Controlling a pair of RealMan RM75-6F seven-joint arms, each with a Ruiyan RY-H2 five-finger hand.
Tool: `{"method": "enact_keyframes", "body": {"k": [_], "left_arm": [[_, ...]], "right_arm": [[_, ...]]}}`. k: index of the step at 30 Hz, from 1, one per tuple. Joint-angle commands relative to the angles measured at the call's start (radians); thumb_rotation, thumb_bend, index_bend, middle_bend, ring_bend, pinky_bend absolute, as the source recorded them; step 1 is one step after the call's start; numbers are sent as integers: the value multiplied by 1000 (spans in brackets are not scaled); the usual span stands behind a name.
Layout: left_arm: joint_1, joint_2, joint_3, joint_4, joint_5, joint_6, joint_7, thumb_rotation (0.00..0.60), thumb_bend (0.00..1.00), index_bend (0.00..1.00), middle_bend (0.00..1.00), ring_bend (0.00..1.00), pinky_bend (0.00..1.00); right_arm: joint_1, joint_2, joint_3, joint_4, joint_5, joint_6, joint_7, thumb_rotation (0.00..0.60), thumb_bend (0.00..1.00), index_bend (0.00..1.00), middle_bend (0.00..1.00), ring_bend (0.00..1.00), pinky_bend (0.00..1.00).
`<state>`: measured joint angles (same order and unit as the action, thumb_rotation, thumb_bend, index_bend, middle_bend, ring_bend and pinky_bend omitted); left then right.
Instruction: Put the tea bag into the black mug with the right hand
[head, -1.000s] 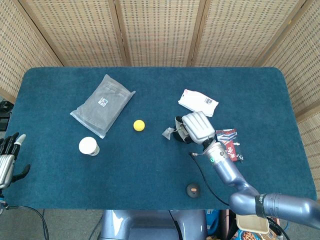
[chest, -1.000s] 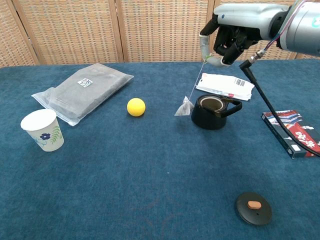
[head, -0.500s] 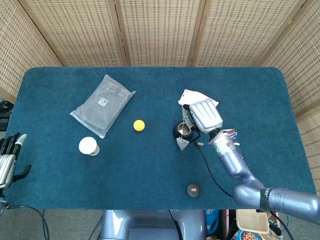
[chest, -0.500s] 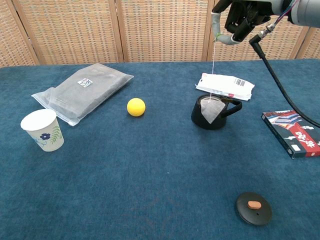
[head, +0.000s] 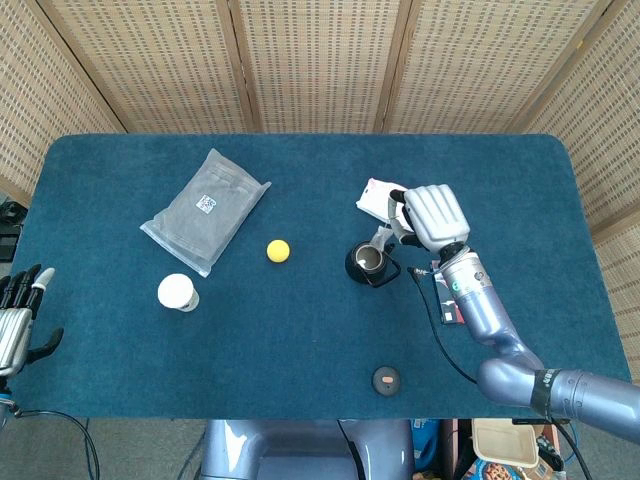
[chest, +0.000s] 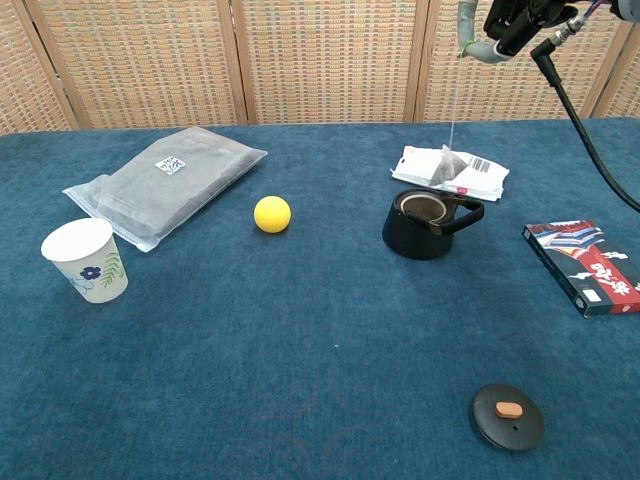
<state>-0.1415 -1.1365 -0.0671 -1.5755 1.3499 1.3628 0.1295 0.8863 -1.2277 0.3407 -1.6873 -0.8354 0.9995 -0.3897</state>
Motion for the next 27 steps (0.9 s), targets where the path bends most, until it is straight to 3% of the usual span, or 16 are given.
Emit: {"method": "enact_keyframes", "body": {"k": [1,27], "left_arm": [[0,0,0,-1,0,0,1,600,355,0,0,0,0],[1,-11,3,20,-11,-9,-11,600,355,0,0,0,0]], "right_arm": [[1,-3,-4,13,4,-5,7,600,614,621,973,964,981],[17,-62,-49,90,19,-40,13,600,614,623,973,964,981]]}}
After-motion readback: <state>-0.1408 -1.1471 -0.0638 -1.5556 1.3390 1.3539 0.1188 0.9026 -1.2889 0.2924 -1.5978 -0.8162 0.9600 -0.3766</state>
